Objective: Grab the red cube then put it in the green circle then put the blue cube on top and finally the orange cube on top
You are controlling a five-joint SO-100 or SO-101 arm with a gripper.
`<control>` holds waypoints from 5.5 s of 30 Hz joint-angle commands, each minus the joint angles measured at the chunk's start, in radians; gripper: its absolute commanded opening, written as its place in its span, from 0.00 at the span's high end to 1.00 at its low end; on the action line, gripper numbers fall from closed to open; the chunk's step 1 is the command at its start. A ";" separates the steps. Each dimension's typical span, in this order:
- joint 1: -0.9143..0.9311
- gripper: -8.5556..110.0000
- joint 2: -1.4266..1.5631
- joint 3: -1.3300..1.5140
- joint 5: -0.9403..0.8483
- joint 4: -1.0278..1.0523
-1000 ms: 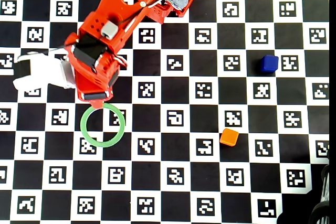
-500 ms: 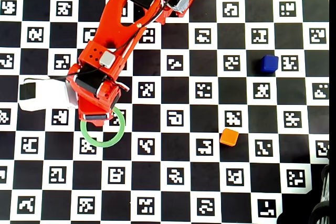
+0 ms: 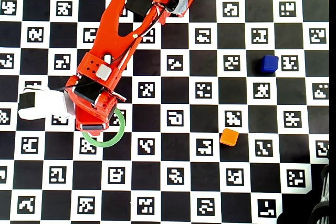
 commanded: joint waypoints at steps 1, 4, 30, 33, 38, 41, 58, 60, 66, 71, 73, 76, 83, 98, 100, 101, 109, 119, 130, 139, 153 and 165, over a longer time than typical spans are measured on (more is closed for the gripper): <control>-0.018 0.95 0.034 -0.037 0.008 -0.031; -0.032 0.95 0.035 -0.002 0.009 -0.054; 0.025 0.95 0.126 0.239 -0.049 -0.227; 0.026 0.95 0.137 0.239 -0.051 -0.235; 0.025 0.95 0.156 0.249 -0.058 -0.258; 0.025 0.95 0.166 0.258 -0.066 -0.265; 0.021 0.95 0.155 0.281 -0.078 -0.302; 0.023 0.95 0.150 0.285 -0.078 -0.310; 0.023 0.95 0.144 0.298 -0.080 -0.334; 0.017 0.95 0.141 0.311 -0.077 -0.347; 0.017 0.95 0.140 0.314 -0.077 -0.351; 0.018 0.95 0.140 0.318 -0.081 -0.354; 0.018 0.95 0.137 0.327 -0.078 -0.360; 0.008 0.95 0.121 0.336 -0.061 -0.365; 0.008 0.95 0.118 0.336 -0.060 -0.368; 0.008 0.95 0.117 0.336 -0.060 -0.368; 0.005 0.95 0.109 0.344 -0.057 -0.377; 0.003 0.95 0.091 0.347 -0.055 -0.385; 0.005 0.95 0.080 0.354 -0.057 -0.394; 0.006 0.95 0.080 0.362 -0.058 -0.403; 0.008 0.89 0.083 0.376 -0.066 -0.405; 0.009 0.71 0.094 0.393 -0.067 -0.413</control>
